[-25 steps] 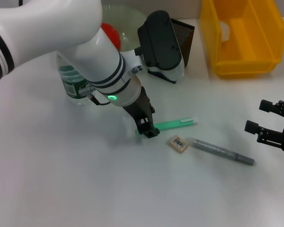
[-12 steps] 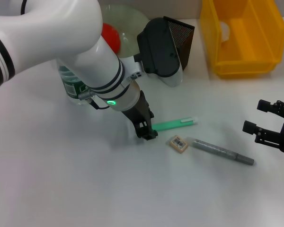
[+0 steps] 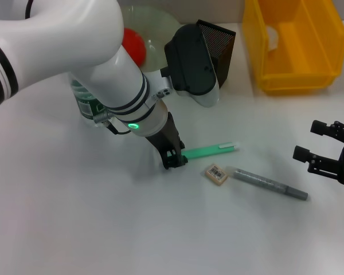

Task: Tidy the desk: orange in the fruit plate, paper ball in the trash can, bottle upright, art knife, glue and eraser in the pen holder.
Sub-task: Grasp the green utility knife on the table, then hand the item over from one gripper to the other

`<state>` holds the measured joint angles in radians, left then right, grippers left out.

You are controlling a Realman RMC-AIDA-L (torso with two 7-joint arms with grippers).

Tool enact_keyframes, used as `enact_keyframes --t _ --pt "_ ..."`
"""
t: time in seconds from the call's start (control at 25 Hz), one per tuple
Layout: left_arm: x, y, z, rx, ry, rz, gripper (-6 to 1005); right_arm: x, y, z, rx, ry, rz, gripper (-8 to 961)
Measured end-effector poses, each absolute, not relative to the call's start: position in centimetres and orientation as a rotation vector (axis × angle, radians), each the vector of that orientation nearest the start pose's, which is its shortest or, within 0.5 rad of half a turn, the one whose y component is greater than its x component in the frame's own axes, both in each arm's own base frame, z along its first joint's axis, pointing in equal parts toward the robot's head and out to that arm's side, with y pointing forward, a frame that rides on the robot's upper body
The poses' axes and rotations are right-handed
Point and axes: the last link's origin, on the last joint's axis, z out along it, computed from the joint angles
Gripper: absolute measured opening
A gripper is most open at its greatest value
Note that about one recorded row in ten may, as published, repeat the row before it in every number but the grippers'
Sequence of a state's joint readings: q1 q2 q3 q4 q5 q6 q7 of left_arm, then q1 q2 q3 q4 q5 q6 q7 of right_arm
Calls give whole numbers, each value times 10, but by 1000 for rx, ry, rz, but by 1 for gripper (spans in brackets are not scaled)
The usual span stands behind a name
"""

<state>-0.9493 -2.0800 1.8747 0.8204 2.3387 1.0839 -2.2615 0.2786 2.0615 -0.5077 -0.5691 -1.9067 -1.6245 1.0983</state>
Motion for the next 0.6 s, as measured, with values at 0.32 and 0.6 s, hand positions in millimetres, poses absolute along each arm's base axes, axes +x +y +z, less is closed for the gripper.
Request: enact_keyframes --t 0.32,0.6 --pt "-134 373 -122 -2888 -98 674 227 337 257 22 -2428 644 800 819" --pt "-134 369 -123 -2895 -78 701 193 337 258 22 -2431 641 803 819"
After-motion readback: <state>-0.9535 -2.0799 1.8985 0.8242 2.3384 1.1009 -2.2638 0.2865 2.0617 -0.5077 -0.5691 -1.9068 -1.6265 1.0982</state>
